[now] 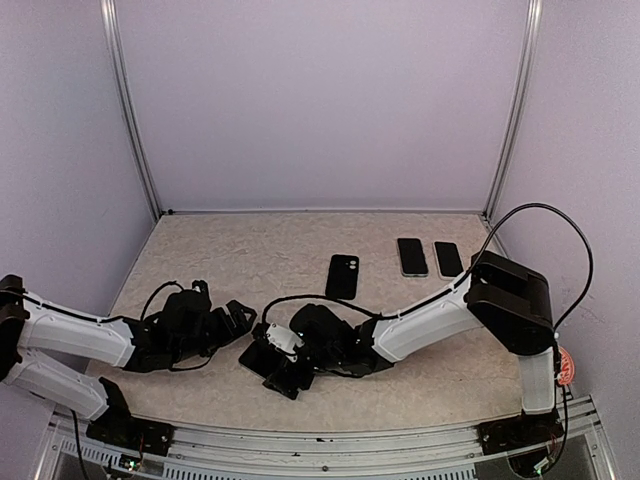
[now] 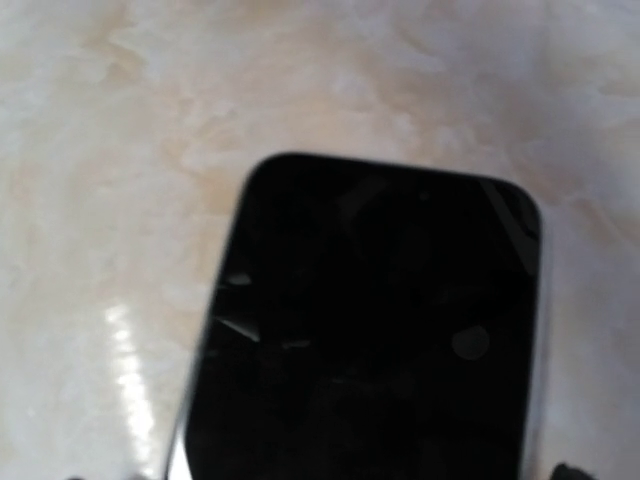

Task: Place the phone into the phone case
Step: Pick up the phone at the center of the board.

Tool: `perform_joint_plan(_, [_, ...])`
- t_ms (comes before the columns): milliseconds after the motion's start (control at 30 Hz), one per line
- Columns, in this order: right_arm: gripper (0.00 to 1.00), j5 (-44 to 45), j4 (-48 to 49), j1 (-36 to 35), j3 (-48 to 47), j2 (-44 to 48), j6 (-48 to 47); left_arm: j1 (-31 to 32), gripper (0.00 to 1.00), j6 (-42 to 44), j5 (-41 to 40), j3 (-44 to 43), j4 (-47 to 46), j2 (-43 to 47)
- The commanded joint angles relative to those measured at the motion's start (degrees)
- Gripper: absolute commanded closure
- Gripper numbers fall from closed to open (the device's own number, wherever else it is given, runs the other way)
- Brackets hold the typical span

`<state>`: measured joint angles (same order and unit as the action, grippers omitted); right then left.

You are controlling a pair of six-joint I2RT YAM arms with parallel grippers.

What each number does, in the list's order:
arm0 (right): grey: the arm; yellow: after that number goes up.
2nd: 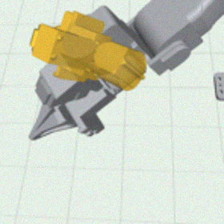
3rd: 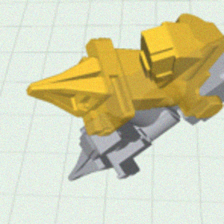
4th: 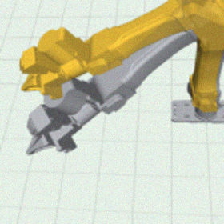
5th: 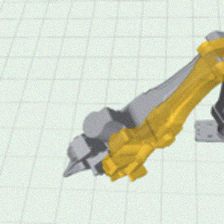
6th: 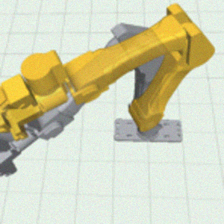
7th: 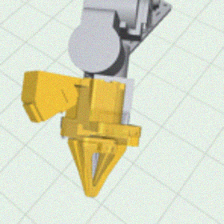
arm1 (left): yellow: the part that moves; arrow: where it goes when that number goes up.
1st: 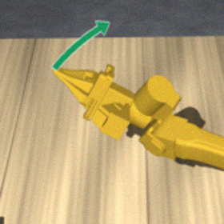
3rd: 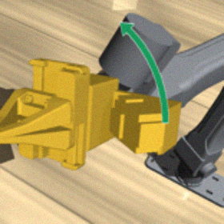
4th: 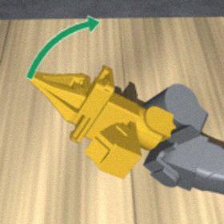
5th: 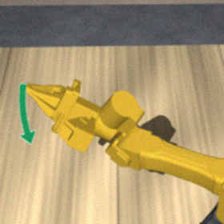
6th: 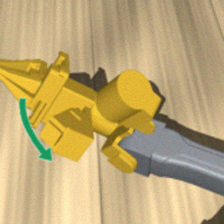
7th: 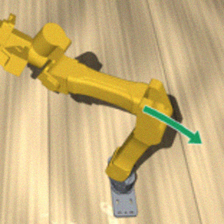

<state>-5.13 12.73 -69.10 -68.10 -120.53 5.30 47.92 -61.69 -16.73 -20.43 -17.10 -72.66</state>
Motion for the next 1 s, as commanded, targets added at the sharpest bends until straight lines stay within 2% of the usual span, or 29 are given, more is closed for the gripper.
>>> perform_joint_plan(0, [0.01, 4.3, -2.3, -0.7, -0.7, -1.5, 0.8, -0.3, 0.01, 0.0, -0.1, 1.2, -0.3, 0.1])
perform_joint_plan(367, [0.01, 5.2, -3.1, -0.7, -1.5, -2.8, 0.4, -0.3, 0.01, -0.4, 0.2, 2.1, -1.2, 0.3])
perform_joint_plan(967, [0.11, 6.1, -4.5, -0.7, -1.3, -3.6, -1.0, -0.3, 0.01, -0.7, -0.5, 2.7, -1.0, 1.1])
